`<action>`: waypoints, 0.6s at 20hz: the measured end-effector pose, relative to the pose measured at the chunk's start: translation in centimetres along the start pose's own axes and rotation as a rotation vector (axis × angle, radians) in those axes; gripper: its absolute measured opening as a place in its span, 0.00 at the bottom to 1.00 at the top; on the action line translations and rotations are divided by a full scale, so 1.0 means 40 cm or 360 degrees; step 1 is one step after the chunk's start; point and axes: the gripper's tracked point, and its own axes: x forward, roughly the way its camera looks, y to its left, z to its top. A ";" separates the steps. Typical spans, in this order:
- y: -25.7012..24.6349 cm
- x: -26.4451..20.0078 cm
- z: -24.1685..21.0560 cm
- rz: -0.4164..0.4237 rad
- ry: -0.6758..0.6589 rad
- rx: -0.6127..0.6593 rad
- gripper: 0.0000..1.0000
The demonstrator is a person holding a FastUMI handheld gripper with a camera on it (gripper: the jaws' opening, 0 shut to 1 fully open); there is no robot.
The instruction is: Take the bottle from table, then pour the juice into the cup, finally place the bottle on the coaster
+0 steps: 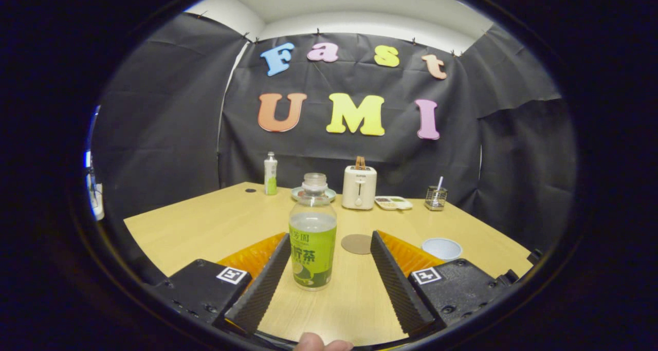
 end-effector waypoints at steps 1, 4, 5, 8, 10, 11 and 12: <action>0.008 0.016 -0.014 0.0003 0.0029 0.0002 1.00; 0.036 0.059 -0.050 0.0016 0.0093 -0.0019 1.00; 0.043 0.075 -0.065 0.0016 0.0123 -0.0031 1.00; 0.048 0.105 -0.092 -0.0003 0.0189 -0.0057 1.00; 0.054 0.120 -0.084 -0.0024 0.0200 -0.0042 1.00; 0.057 0.125 -0.076 -0.0028 0.0201 -0.0013 1.00; 0.075 0.138 -0.073 0.0001 0.0198 0.0006 1.00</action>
